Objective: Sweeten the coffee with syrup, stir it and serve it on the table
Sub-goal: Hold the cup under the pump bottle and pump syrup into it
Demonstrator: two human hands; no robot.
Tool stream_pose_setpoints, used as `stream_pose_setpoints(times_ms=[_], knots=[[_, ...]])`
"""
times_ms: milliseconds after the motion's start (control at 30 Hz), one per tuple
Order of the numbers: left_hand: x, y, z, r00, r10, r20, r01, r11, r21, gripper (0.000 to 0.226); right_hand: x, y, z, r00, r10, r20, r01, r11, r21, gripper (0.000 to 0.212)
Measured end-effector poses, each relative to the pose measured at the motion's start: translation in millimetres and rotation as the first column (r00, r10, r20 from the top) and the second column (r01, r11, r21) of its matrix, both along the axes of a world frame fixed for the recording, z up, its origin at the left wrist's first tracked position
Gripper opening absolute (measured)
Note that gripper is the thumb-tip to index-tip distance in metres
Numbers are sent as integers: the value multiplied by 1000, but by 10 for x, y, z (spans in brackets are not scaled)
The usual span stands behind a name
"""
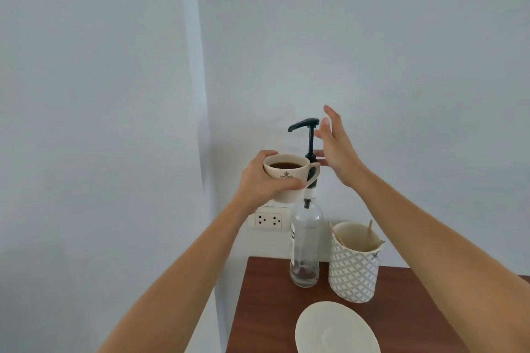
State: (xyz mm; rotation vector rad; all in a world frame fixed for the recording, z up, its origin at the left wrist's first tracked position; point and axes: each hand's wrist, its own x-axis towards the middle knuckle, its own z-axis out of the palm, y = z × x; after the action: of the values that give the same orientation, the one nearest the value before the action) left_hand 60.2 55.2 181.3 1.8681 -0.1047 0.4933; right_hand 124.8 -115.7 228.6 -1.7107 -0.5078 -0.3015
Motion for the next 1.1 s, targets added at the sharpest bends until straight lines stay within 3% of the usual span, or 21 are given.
stream_pose_setpoints(times_ms=[133, 367, 567, 1100], knots=[[115, 61, 126, 999, -50, -4, 50, 999, -8, 93, 70, 175, 53, 997, 33, 71, -34, 999, 15, 42], [187, 33, 207, 997, -80, -15, 79, 997, -17, 96, 140, 308, 19, 991, -69, 116, 64, 997, 53, 24], [220, 32, 233, 997, -71, -11, 71, 997, -37, 99, 192, 374, -1, 993, -77, 93, 57, 977, 205, 17], [346, 90, 223, 999, -46, -26, 45, 998, -52, 99, 210, 478, -78, 973, -91, 211, -3, 913, 408, 21]])
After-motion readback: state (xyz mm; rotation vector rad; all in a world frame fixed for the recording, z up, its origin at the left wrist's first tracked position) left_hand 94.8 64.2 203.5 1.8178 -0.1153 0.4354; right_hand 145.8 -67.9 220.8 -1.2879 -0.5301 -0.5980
